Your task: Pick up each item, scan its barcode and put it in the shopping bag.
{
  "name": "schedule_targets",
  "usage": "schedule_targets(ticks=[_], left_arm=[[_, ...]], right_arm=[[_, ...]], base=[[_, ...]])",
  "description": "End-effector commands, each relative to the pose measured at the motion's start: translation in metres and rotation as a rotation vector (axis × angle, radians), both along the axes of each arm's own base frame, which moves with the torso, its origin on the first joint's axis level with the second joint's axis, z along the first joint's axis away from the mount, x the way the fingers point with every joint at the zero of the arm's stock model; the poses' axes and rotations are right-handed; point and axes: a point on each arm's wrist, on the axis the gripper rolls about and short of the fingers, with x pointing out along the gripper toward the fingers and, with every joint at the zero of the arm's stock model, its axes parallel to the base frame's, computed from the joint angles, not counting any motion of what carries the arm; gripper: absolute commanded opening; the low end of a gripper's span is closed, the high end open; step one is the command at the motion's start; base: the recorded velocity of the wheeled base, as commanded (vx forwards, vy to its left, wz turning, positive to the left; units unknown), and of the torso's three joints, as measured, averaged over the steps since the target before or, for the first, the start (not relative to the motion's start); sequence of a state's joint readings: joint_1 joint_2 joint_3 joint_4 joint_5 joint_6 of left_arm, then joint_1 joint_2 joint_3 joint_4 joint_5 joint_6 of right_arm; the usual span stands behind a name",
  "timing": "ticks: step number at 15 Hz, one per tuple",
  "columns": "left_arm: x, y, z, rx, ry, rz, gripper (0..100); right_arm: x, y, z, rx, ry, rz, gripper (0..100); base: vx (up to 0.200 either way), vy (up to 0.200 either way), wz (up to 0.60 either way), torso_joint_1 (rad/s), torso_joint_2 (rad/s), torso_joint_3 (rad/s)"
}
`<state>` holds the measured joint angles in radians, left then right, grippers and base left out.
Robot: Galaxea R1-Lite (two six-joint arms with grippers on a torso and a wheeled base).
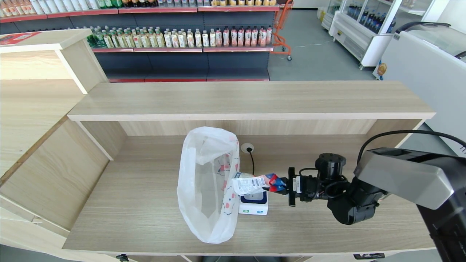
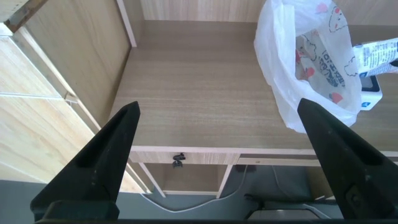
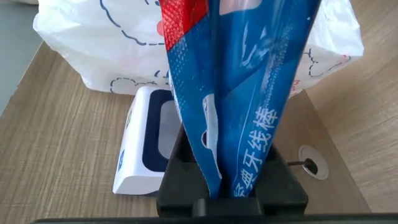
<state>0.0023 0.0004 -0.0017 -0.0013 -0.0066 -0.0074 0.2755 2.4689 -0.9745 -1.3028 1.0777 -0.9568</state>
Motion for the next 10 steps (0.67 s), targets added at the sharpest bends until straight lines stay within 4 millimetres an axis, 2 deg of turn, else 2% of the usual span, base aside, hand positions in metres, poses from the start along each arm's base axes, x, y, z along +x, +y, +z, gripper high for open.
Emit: schedule_targets(ticks=[1,6,8,10], left_arm=[[0.000,0.000,0.000,0.000,-0.001,0.001,100],[0.000,0.000,0.000,0.000,-0.001,0.001,100],[0.000,0.000,0.000,0.000,-0.001,0.001,100],[0.000,0.000,0.000,0.000,-0.001,0.001,100]], right_arm=[[0.001,-0.001,-0.006,-0.005,0.013,-0.003,0],[0.002,-0.003,0.002,-0.002,0.019,-0.018,0],[-0.004,-0.011,0.025,0.013,0.063,-0.035,0],[-0.017,-0.027,0.065,0.049,0.191,-0.081,0]], base=[[0.000,0.000,0.00,0.000,0.00,0.000],[0.000,0.000,0.00,0.000,0.00,0.000],[0.000,0.000,0.00,0.000,0.00,0.000],[0.000,0.000,0.00,0.000,0.00,0.000]])
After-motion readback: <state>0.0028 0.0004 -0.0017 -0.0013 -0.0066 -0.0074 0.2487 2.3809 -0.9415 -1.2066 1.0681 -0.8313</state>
